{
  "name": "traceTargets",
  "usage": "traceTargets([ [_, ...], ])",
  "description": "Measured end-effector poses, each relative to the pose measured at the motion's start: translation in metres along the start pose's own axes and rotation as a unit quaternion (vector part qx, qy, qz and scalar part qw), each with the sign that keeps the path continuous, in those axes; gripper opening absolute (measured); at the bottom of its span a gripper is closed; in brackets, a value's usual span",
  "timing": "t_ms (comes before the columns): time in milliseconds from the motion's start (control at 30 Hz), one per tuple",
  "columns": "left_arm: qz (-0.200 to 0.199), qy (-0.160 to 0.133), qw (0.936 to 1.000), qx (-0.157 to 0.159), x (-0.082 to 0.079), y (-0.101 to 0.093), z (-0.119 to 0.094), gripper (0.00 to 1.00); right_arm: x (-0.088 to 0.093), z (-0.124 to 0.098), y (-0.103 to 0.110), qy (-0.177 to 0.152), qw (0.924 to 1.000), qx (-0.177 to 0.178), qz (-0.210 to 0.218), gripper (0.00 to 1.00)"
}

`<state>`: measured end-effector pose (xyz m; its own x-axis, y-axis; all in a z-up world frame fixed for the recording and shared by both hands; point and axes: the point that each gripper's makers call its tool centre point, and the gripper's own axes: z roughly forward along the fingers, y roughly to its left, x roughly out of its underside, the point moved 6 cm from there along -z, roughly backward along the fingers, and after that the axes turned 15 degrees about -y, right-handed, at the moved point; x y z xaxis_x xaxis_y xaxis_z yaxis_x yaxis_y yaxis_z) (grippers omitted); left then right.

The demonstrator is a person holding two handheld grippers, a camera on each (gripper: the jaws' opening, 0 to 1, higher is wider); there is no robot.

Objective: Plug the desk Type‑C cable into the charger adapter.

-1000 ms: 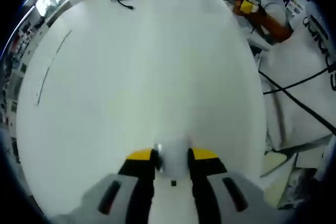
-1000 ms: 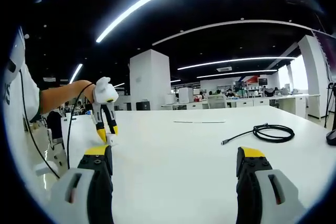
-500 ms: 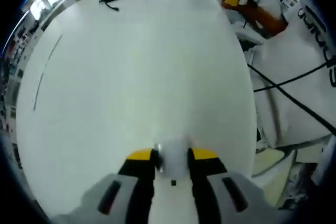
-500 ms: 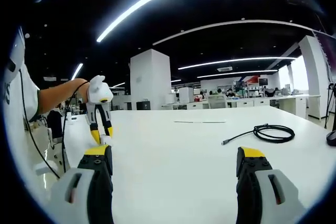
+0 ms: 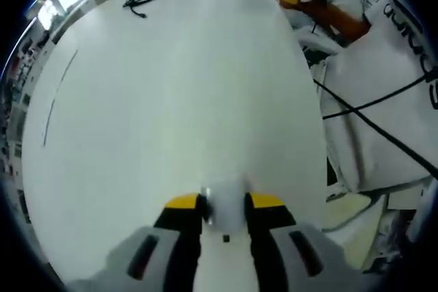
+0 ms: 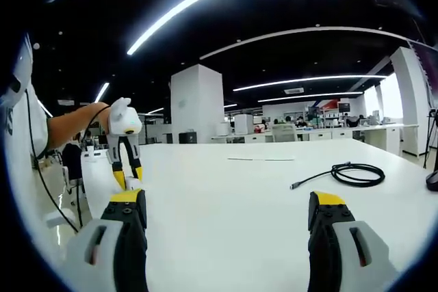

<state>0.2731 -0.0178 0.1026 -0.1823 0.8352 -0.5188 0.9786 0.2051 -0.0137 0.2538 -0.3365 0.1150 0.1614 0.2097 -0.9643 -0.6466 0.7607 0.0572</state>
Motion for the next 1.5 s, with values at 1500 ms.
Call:
traceTargets([
  [1500,0.014,-0.057,0.9983,0.008,-0.011,-0.013,-0.019,0.32,-0.001,-0.001,0.0,0.006,1.0,0.002,-0.002,1.0],
])
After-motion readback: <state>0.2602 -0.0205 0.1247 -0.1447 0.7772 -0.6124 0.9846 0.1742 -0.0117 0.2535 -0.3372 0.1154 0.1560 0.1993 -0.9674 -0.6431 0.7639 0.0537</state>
